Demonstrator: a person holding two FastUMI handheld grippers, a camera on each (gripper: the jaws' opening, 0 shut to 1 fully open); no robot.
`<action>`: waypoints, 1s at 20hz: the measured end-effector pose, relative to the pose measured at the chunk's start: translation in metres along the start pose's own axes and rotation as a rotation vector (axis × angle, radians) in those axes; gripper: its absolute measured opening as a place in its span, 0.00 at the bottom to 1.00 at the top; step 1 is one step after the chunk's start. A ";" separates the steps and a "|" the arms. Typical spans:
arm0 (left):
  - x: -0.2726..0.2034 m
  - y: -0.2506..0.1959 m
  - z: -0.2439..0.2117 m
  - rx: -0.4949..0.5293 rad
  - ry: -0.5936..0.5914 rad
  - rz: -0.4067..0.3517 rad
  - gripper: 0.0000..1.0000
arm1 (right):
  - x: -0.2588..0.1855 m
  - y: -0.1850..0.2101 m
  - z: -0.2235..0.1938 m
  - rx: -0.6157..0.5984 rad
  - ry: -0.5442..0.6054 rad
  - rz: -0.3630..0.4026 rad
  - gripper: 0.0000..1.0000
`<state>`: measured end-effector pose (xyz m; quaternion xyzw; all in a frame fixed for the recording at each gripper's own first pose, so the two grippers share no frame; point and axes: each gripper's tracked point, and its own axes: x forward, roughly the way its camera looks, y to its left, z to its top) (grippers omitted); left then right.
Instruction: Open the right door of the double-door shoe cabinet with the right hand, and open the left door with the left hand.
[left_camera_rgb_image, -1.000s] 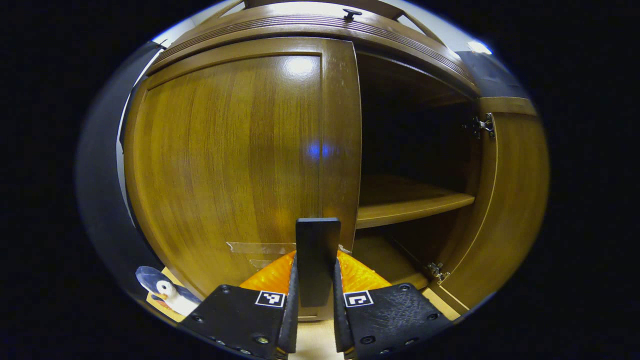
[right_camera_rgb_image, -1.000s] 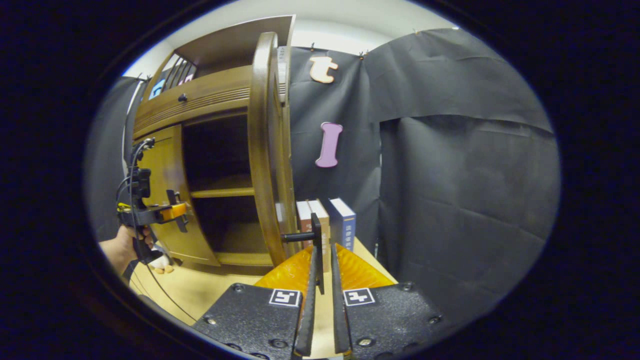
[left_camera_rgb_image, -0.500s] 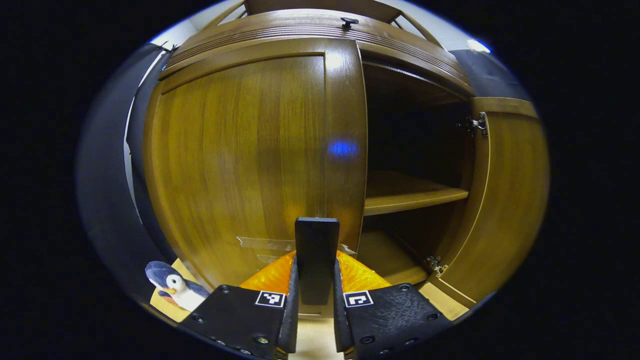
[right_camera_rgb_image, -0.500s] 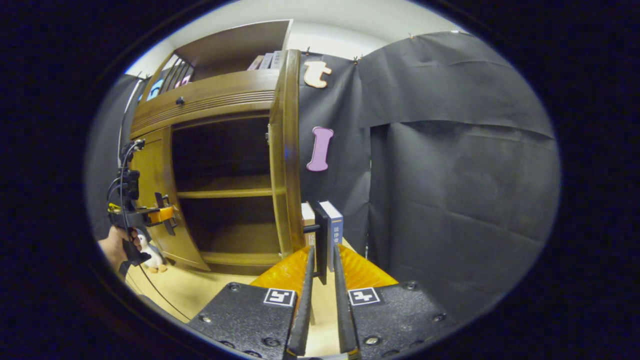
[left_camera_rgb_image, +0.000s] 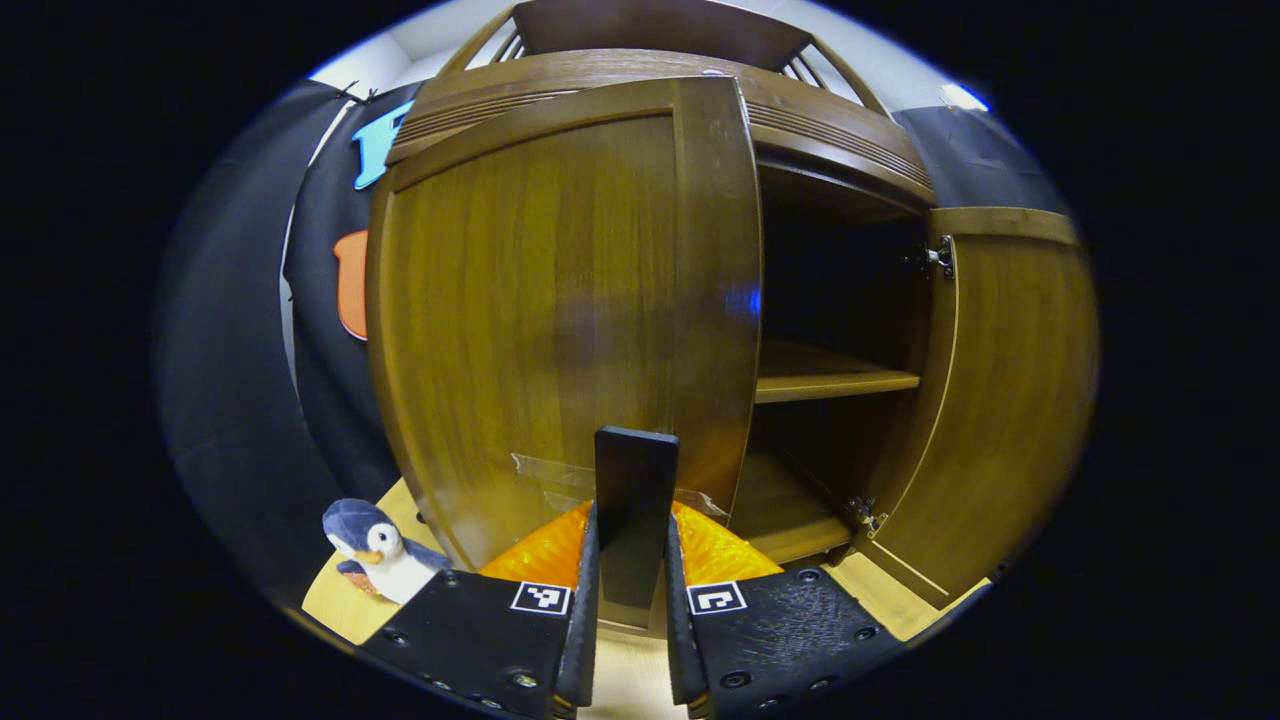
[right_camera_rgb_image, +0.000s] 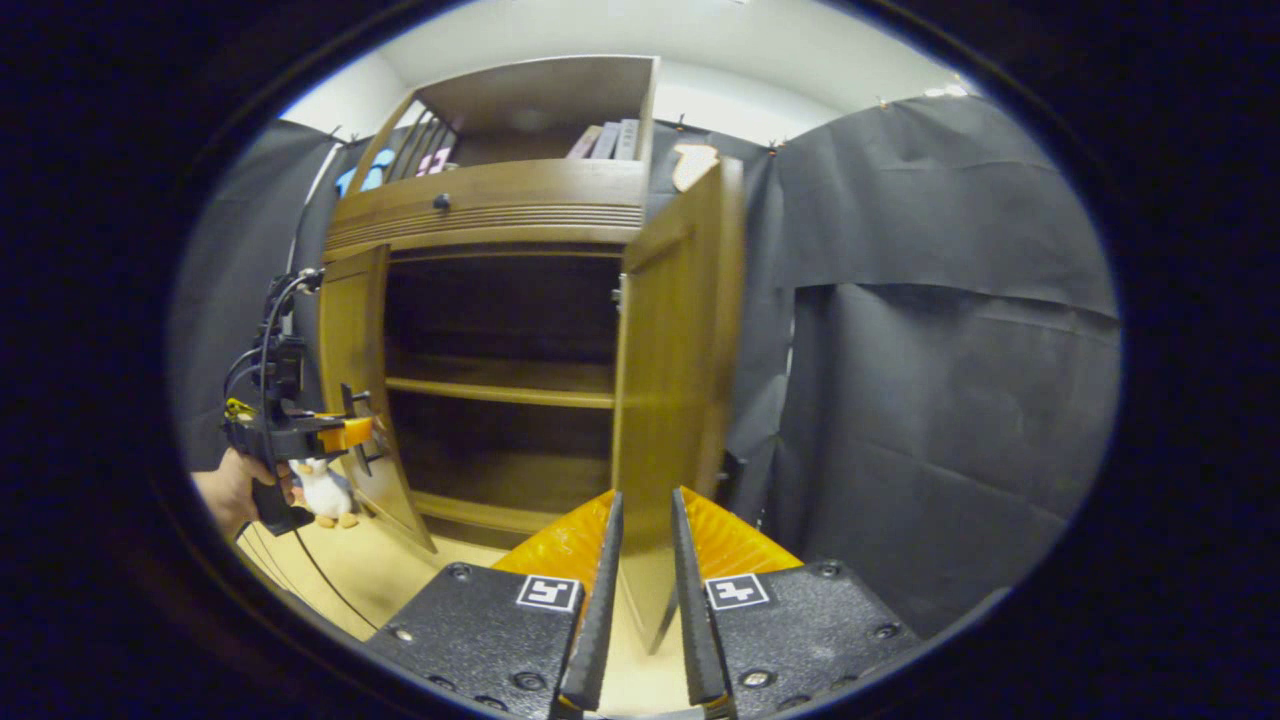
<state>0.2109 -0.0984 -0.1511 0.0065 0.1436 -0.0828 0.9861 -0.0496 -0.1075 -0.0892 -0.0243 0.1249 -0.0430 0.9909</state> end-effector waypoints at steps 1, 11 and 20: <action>-0.005 0.003 -0.001 0.000 0.001 0.006 0.28 | 0.001 0.006 0.000 -0.005 0.000 0.015 0.34; -0.036 0.026 -0.013 -0.038 0.004 0.044 0.28 | 0.028 0.081 -0.006 -0.031 0.038 0.203 0.39; -0.060 0.068 -0.023 -0.070 0.015 0.157 0.28 | 0.042 0.125 -0.009 -0.044 0.050 0.287 0.39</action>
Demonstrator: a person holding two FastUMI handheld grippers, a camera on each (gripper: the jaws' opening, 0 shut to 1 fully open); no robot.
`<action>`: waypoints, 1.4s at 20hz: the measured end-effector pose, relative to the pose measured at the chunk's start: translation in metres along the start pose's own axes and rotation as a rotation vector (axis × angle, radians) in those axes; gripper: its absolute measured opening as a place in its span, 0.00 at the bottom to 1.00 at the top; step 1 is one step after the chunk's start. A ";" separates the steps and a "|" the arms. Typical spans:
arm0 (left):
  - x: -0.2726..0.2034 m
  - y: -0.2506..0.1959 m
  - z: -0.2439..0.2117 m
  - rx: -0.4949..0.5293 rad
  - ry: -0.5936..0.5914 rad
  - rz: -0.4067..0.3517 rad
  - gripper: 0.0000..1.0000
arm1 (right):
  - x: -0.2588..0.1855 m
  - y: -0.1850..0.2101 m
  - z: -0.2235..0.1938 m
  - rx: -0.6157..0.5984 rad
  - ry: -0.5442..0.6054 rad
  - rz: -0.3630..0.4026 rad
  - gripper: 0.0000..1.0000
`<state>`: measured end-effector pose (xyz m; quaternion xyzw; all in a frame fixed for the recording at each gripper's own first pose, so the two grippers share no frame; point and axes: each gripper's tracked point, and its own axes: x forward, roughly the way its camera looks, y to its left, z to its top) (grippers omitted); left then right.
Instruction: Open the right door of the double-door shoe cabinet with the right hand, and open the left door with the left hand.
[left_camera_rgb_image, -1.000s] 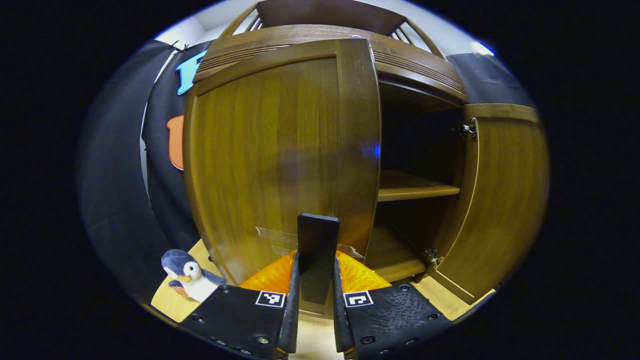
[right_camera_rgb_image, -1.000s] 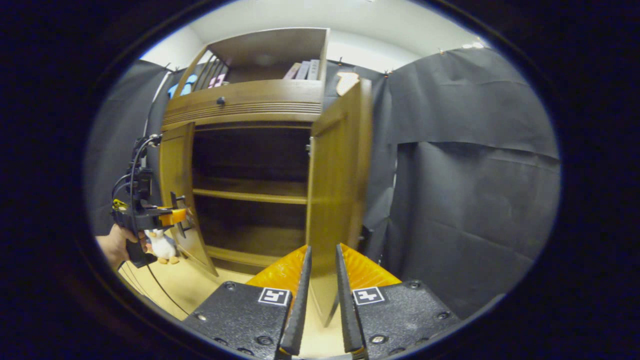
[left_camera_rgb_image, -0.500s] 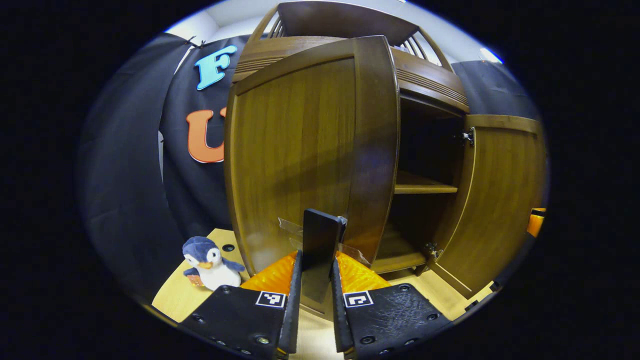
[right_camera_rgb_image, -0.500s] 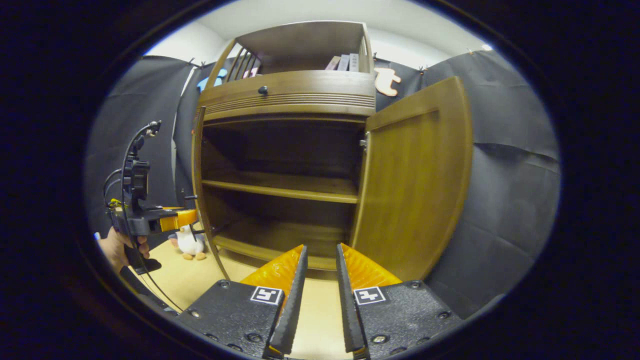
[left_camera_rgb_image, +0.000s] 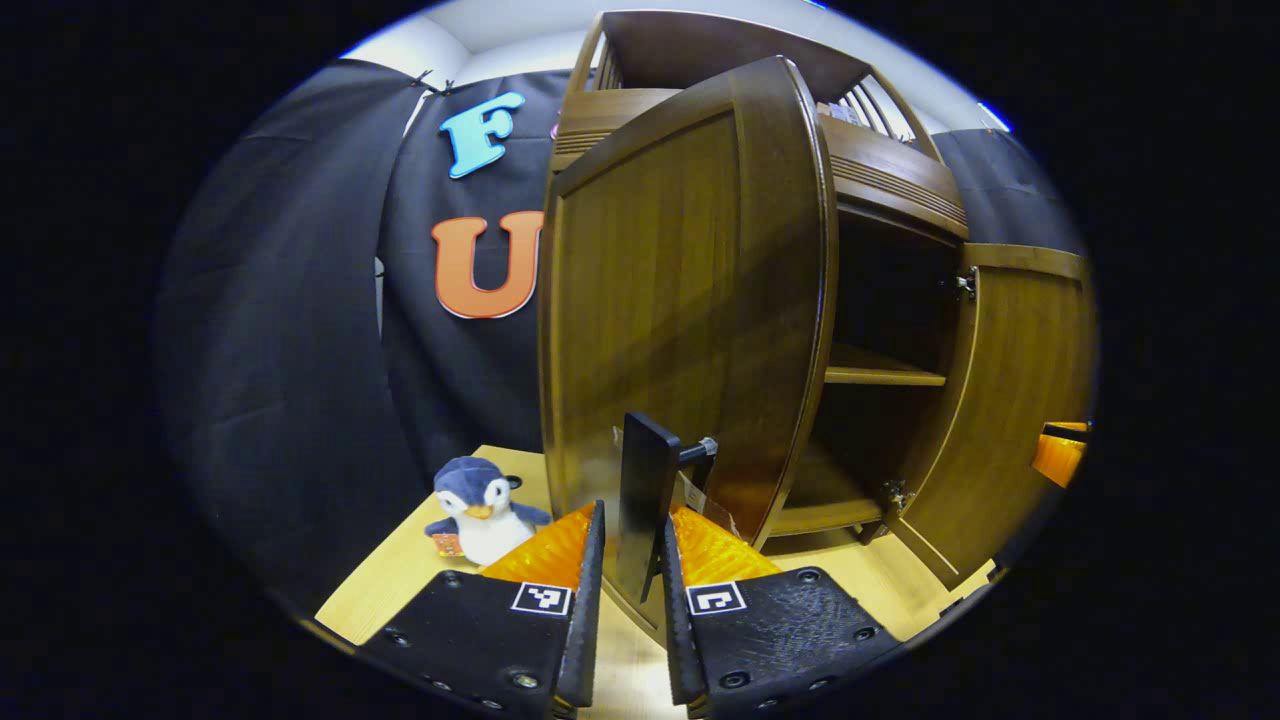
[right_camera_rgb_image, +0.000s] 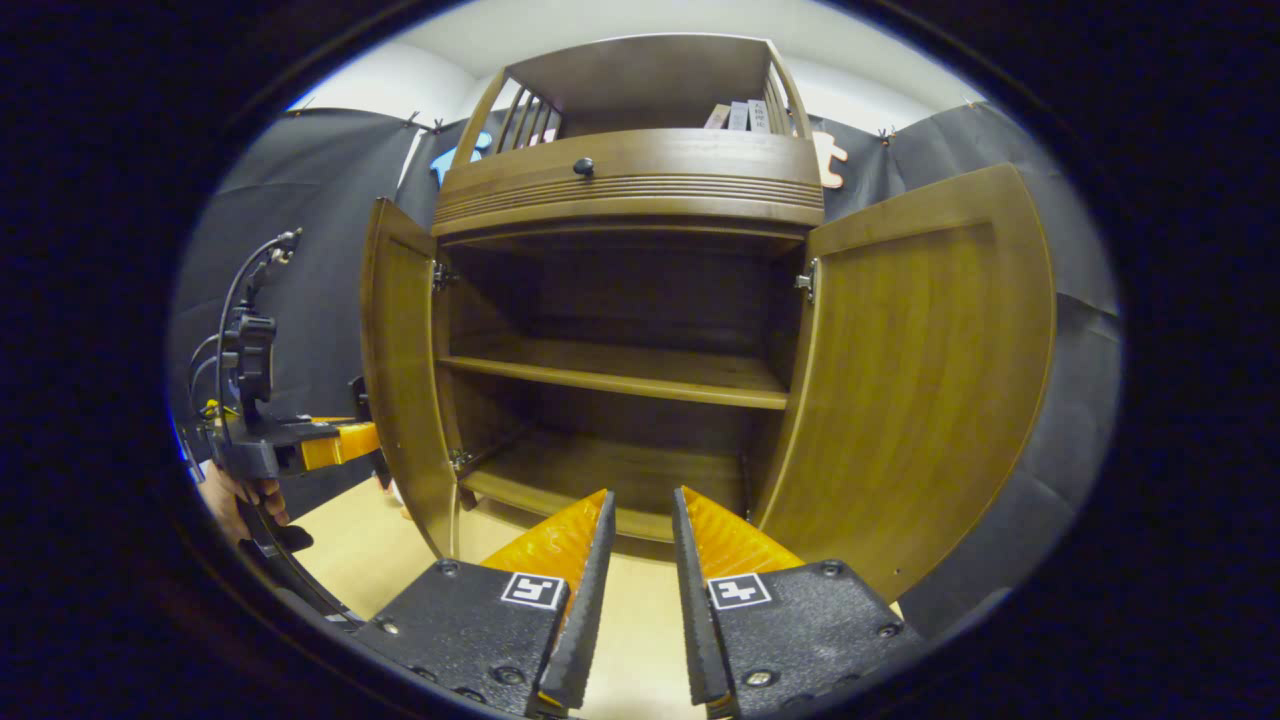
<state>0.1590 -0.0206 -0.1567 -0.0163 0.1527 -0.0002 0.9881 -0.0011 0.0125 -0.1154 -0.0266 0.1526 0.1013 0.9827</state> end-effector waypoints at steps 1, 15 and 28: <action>-0.001 0.005 -0.001 -0.008 0.003 0.012 0.28 | 0.002 0.002 0.000 0.002 0.002 0.000 0.43; -0.016 0.056 0.001 -0.072 -0.017 0.072 0.22 | 0.012 0.025 -0.001 0.031 0.017 0.014 0.47; -0.041 0.122 0.000 -0.080 -0.027 0.135 0.22 | 0.025 0.054 0.001 0.005 0.012 0.045 0.48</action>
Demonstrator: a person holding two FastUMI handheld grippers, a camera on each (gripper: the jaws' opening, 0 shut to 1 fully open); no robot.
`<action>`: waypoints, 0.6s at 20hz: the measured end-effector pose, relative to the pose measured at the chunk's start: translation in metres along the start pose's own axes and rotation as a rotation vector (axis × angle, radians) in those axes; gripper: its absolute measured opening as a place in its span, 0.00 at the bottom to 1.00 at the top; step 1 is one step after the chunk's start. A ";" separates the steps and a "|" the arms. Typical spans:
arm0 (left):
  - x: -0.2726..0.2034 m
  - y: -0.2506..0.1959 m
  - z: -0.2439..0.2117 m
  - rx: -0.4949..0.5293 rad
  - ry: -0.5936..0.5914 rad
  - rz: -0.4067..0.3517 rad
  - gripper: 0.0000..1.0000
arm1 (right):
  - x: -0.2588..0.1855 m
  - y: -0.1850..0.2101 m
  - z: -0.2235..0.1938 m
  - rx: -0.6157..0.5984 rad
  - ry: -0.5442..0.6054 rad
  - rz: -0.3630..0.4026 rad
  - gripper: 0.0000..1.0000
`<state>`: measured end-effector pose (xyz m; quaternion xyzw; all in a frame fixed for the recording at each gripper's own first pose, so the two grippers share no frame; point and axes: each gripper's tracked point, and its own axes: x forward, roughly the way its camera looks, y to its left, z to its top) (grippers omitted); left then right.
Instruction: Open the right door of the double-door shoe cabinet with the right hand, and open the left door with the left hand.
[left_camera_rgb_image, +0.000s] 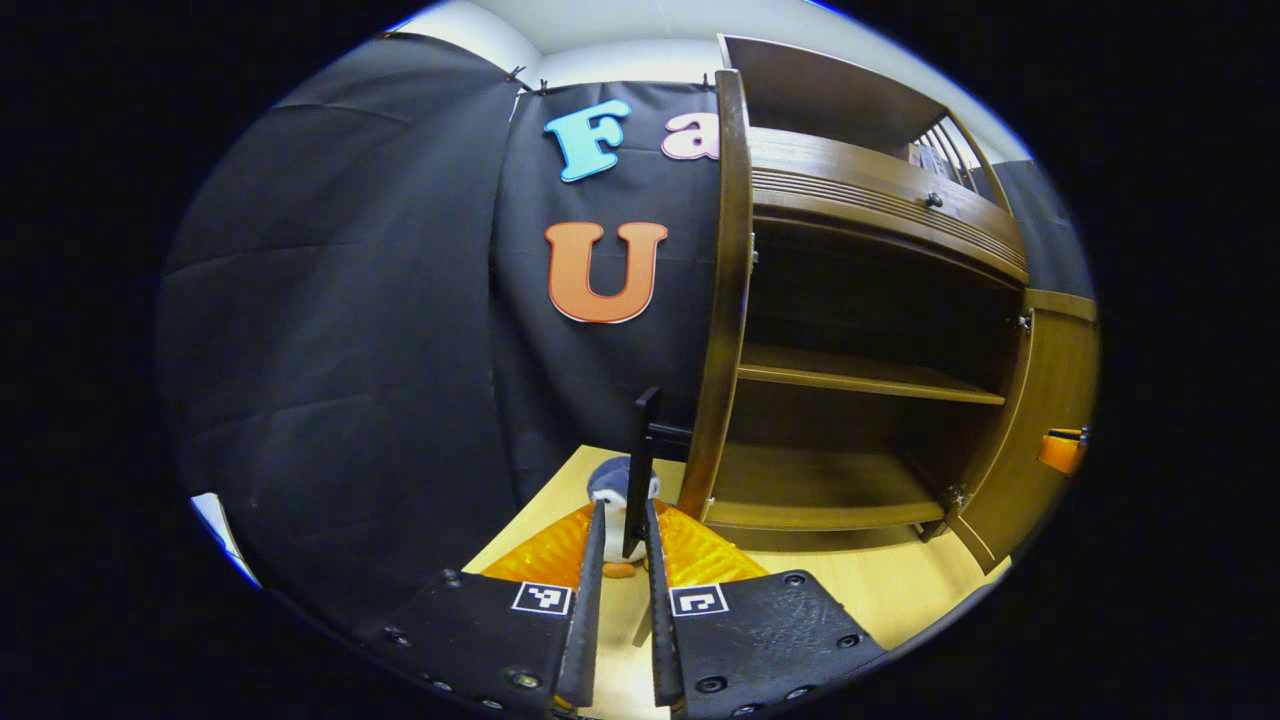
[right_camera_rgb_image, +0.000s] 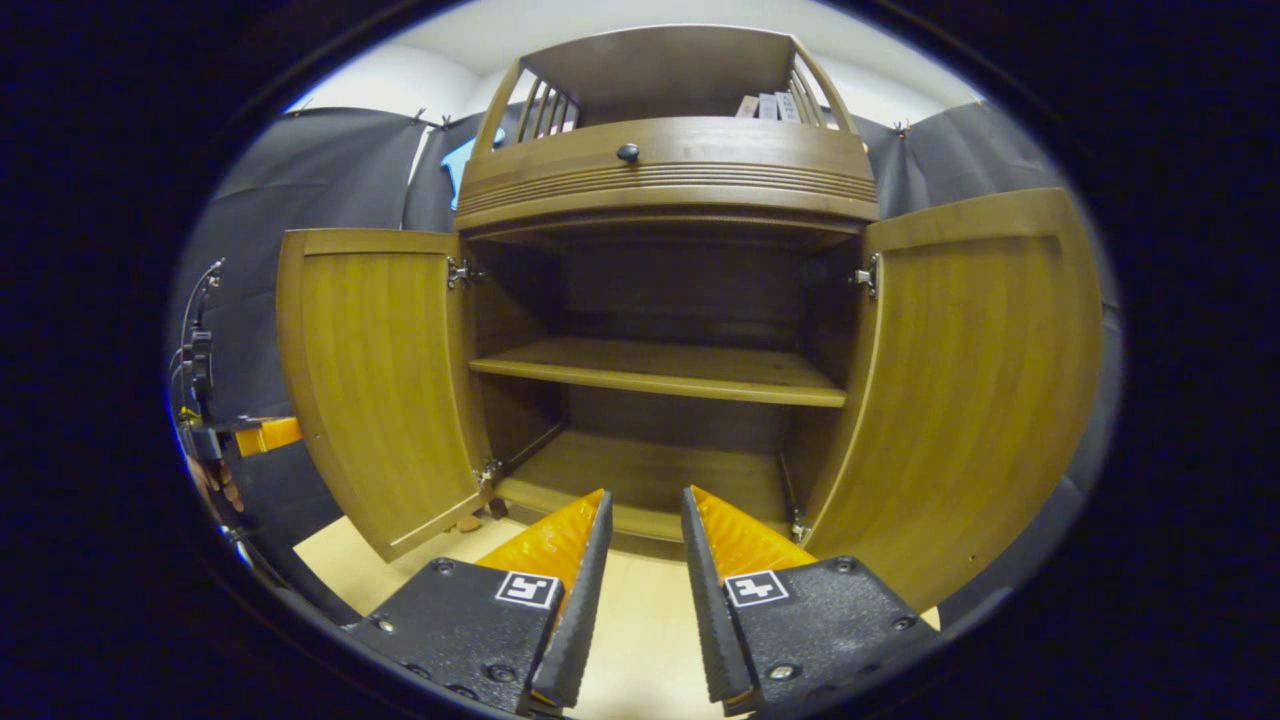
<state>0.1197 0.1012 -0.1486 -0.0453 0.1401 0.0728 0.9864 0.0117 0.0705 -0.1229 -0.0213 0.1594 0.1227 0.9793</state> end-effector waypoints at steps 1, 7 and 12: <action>-0.002 -0.002 0.001 -0.005 -0.004 -0.004 0.22 | 0.001 0.002 0.002 -0.002 -0.003 0.007 0.47; -0.034 -0.026 0.008 0.068 -0.047 0.021 0.06 | 0.000 -0.003 0.009 -0.015 -0.023 0.002 0.47; -0.042 -0.077 0.027 0.092 -0.110 -0.039 0.11 | 0.000 -0.014 0.009 -0.006 -0.026 -0.005 0.47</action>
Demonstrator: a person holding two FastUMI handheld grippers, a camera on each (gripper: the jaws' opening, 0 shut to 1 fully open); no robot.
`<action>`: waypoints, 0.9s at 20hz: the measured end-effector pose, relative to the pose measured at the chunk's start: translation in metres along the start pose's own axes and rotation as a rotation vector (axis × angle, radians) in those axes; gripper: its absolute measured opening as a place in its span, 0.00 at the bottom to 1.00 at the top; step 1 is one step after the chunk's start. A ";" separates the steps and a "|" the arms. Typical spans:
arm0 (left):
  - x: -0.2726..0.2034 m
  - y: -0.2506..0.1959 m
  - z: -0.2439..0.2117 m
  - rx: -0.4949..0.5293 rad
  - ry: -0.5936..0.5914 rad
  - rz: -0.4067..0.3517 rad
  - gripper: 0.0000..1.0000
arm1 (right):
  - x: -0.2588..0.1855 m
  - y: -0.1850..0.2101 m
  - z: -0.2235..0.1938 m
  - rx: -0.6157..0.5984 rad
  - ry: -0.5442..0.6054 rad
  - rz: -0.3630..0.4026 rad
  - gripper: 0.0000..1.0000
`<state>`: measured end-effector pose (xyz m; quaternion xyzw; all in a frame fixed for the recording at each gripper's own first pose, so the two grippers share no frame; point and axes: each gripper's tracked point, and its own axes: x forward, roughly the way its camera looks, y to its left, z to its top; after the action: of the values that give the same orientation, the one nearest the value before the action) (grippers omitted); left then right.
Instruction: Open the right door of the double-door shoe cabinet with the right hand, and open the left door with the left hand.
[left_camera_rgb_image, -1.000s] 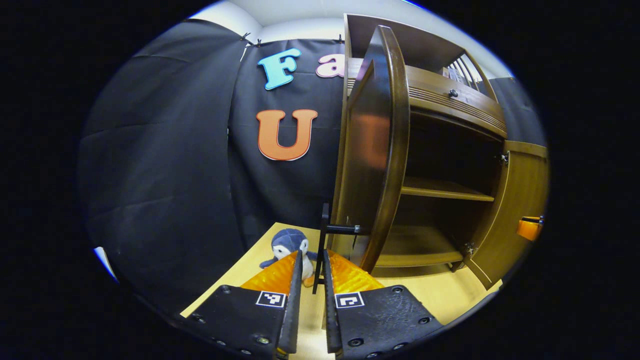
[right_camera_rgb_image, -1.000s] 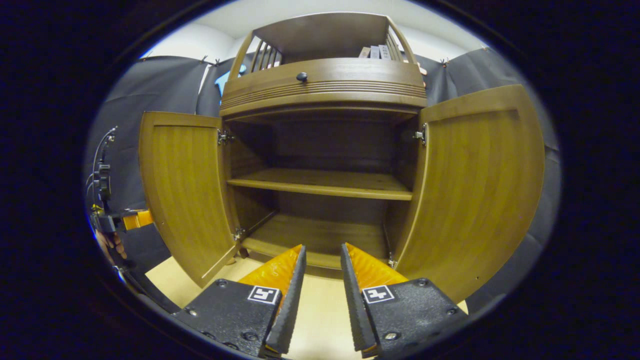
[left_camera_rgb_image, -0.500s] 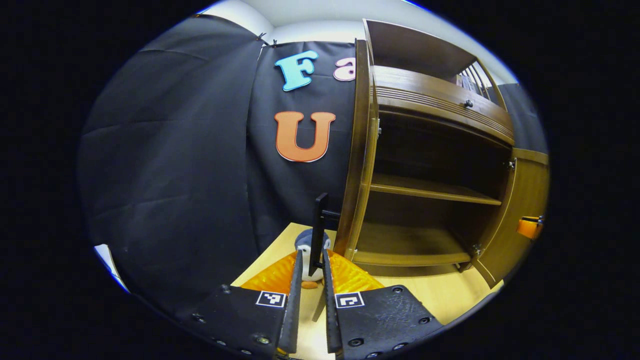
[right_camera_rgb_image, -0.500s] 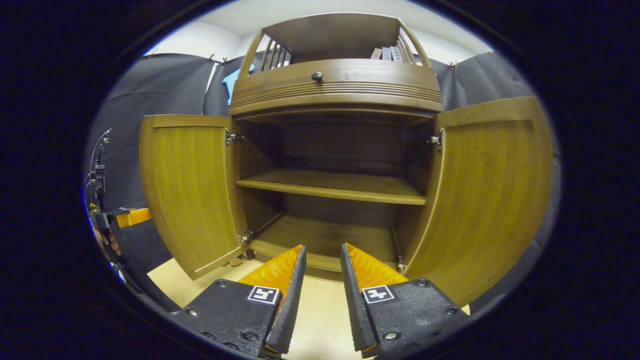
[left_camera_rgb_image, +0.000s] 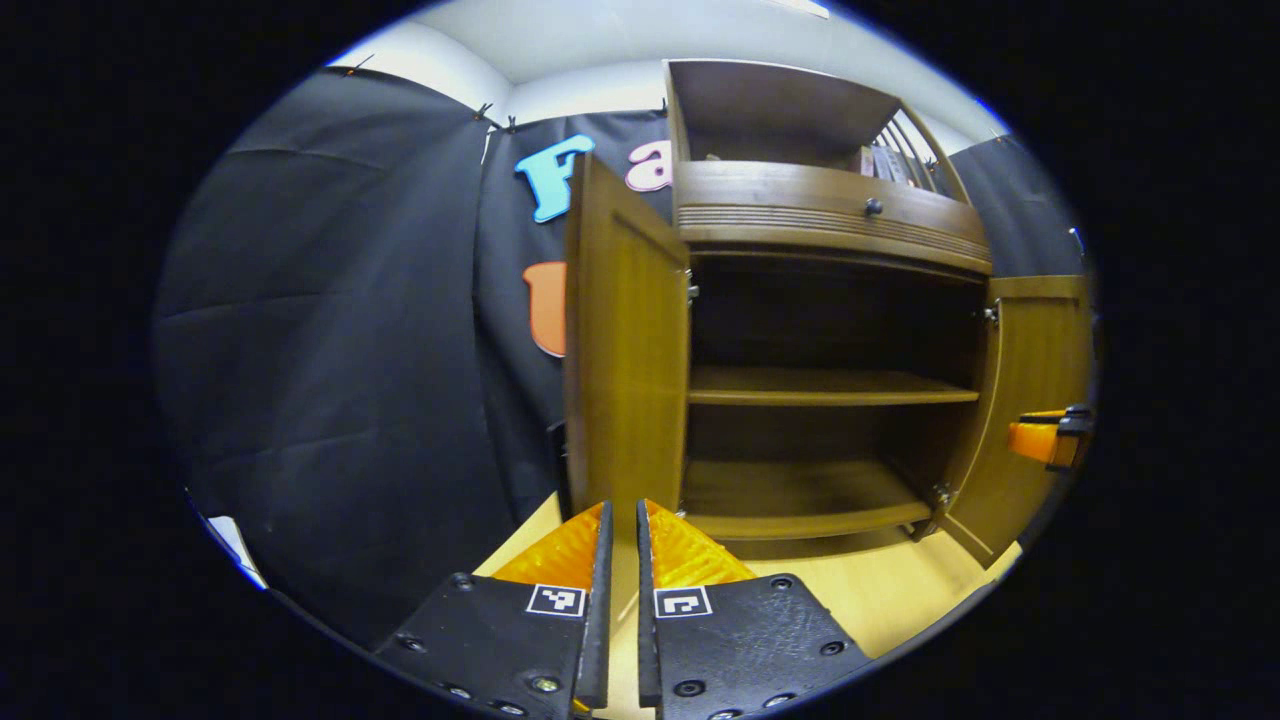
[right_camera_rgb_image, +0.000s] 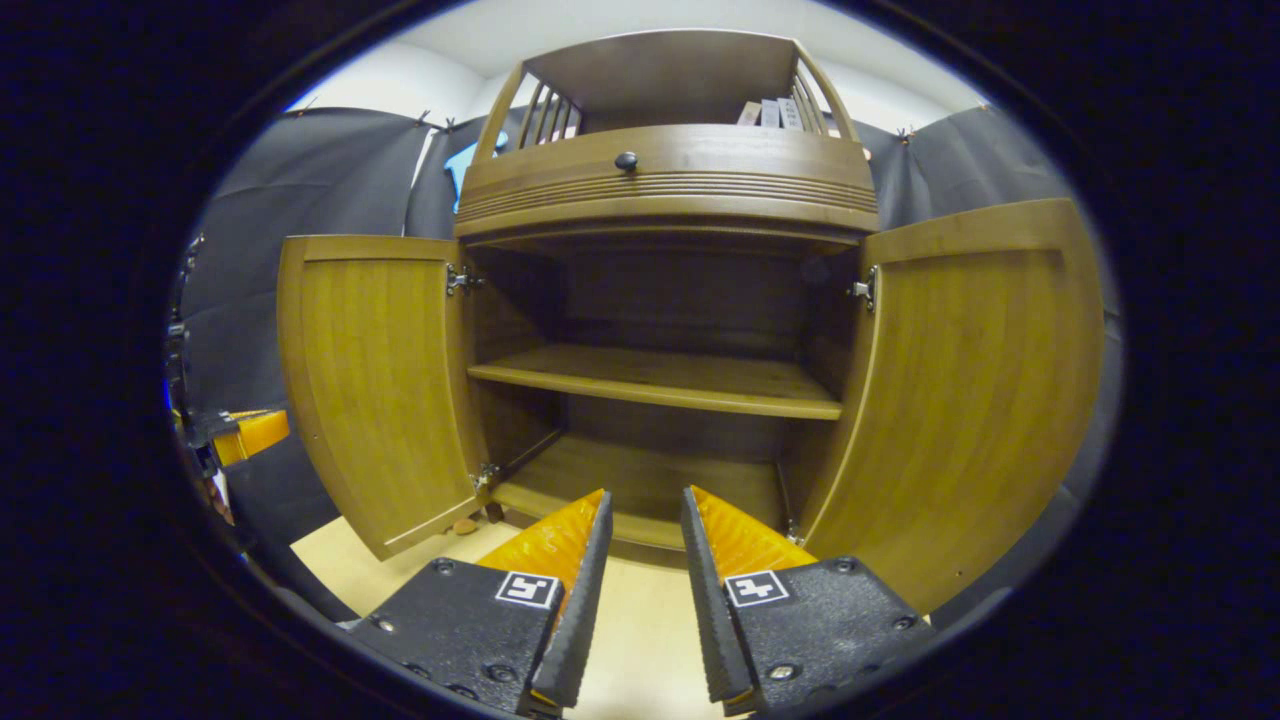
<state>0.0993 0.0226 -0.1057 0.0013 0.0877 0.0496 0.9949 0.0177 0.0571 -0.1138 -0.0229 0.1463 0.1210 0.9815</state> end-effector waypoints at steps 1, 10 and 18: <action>0.002 -0.015 0.003 -0.002 -0.005 -0.025 0.11 | 0.000 -0.002 0.002 0.005 -0.003 -0.003 0.47; 0.007 -0.117 0.037 -0.012 -0.045 -0.189 0.58 | -0.013 -0.028 0.024 0.040 -0.071 -0.056 0.58; -0.003 -0.164 0.071 -0.010 -0.095 -0.288 0.97 | -0.039 -0.055 0.060 0.030 -0.183 -0.135 0.89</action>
<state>0.1253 -0.1403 -0.0373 -0.0138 0.0398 -0.0932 0.9948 0.0119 -0.0007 -0.0445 -0.0067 0.0562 0.0542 0.9969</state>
